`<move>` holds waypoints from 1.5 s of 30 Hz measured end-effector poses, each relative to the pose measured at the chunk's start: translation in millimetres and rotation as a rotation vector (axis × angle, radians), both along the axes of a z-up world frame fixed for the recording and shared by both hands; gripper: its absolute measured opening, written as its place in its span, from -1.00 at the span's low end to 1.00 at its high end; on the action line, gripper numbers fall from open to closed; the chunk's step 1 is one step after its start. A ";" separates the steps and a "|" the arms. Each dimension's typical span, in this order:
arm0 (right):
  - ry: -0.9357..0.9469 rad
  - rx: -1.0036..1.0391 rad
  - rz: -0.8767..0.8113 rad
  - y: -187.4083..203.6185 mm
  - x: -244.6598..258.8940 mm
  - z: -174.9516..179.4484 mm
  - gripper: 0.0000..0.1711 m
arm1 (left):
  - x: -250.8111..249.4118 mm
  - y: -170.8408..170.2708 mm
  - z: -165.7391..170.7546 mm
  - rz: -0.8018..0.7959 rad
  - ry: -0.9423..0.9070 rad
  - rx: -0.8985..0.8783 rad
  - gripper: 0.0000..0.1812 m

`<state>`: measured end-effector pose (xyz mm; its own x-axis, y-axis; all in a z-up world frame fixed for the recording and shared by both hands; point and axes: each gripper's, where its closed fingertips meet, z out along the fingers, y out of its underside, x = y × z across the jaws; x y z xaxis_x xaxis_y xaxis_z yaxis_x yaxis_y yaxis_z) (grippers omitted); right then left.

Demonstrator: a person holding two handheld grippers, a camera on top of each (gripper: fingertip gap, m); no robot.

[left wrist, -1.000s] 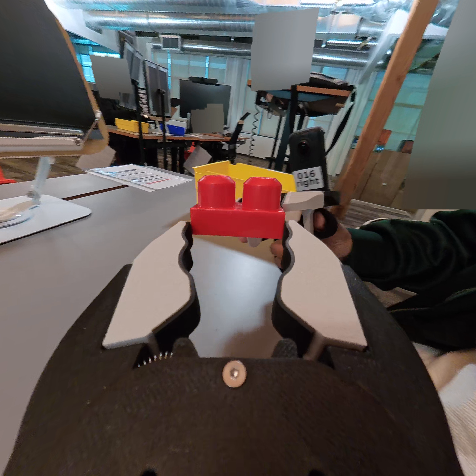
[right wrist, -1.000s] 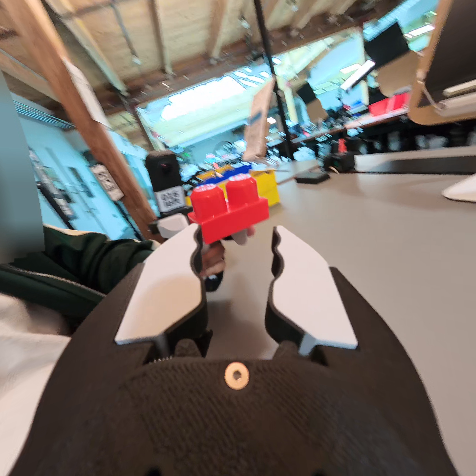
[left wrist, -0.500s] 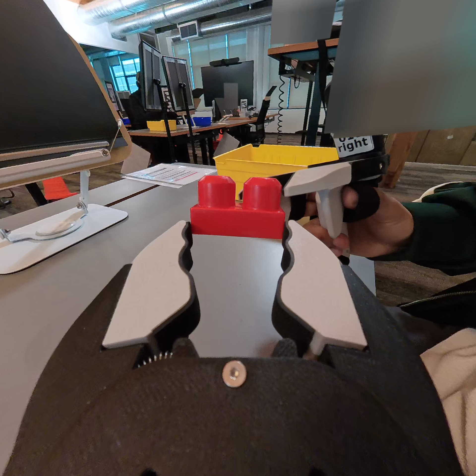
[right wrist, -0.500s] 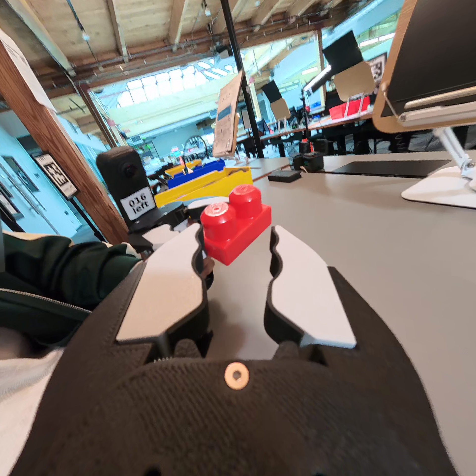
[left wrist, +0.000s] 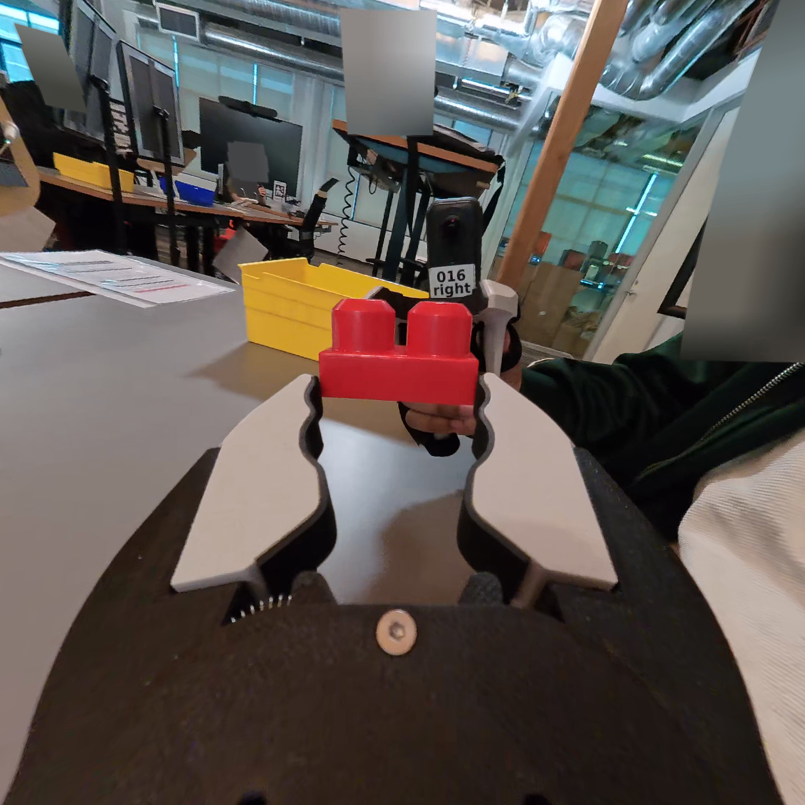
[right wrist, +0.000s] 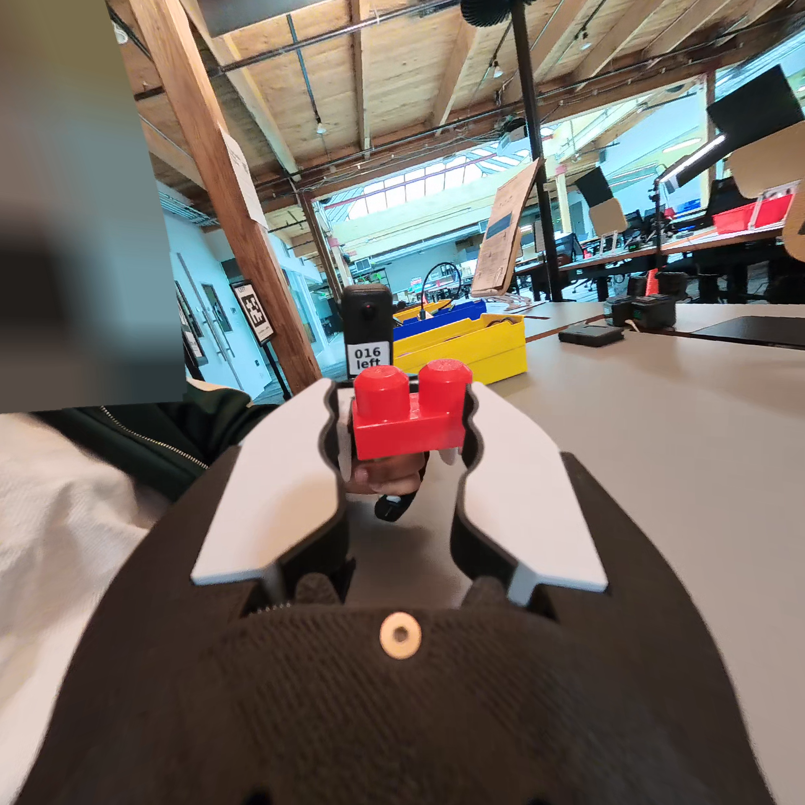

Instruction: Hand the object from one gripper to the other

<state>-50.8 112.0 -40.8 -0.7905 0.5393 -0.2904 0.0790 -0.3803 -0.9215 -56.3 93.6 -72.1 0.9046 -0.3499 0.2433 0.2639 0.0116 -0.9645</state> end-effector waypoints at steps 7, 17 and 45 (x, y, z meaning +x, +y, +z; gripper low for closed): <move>0.030 0.109 -0.020 -9.6 -0.9 -7.1 -0.19 | 9.0 -0.3 -1.9 -0.063 -0.015 -0.011 -0.26; 0.042 0.174 0.025 -21.1 3.5 -12.5 -0.22 | 24.3 -1.2 -4.9 -0.143 -0.003 -0.025 -0.26; -0.004 -0.028 -0.004 -7.0 -2.2 1.2 -0.26 | -5.7 5.4 -8.7 0.218 0.306 -0.014 -0.09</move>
<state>-53.0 104.9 -39.6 -0.7871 0.5342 -0.3085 0.0811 -0.4061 -0.9102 -62.0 99.0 -80.8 0.9891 -0.1396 -0.0466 -0.0439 0.0225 -0.9988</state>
